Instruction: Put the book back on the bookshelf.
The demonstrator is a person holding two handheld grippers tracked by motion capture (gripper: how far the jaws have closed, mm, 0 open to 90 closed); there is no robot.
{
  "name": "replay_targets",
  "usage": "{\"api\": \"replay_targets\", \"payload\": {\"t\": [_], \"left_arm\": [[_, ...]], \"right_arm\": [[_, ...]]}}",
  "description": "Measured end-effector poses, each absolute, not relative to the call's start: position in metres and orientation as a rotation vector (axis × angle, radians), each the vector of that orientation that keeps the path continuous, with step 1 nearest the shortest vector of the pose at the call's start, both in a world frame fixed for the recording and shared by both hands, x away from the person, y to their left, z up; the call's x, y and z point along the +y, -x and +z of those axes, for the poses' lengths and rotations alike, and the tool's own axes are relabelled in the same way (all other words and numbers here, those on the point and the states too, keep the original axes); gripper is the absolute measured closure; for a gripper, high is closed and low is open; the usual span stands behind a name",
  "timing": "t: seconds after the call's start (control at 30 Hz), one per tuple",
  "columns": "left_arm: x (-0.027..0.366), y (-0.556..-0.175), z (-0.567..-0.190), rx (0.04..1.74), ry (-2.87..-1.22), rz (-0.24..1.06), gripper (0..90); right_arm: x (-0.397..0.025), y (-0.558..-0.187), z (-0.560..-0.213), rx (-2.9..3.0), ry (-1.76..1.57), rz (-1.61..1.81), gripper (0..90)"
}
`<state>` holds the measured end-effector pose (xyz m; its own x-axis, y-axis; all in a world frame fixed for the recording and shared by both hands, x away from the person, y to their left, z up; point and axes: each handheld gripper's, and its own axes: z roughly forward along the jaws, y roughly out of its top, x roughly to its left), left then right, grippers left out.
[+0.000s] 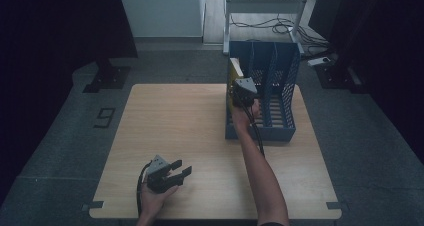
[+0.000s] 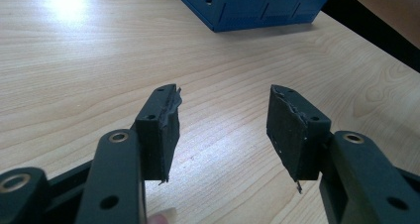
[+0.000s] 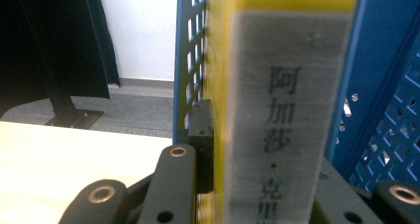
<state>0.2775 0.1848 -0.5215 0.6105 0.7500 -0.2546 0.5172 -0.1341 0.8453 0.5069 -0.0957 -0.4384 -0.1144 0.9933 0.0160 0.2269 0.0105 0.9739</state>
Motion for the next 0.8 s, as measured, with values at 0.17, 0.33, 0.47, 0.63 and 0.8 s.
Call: {"api": "replay_targets", "payload": {"t": [0.17,0.33,0.47,0.63,0.8], "left_arm": [[0.184,-0.277,-0.522,1.030,-1.800,0.279,46.5],[0.184,-0.277,-0.523,1.030,-1.804,0.279,46.5],[0.183,-0.277,-0.523,1.029,-1.804,0.278,46.5],[0.181,-0.276,-0.522,1.023,-1.810,0.276,46.4],[0.180,-0.275,-0.522,1.022,-1.809,0.274,46.4]], "right_arm": [[-0.096,-0.506,-0.443,1.466,-1.325,1.179,74.5],[-0.096,-0.502,-0.444,1.472,-1.330,1.184,74.2],[-0.096,-0.497,-0.445,1.487,-1.332,1.182,73.9],[-0.097,-0.491,-0.445,1.509,-1.334,1.179,73.7],[-0.098,-0.484,-0.446,1.518,-1.340,1.187,73.4]]}}
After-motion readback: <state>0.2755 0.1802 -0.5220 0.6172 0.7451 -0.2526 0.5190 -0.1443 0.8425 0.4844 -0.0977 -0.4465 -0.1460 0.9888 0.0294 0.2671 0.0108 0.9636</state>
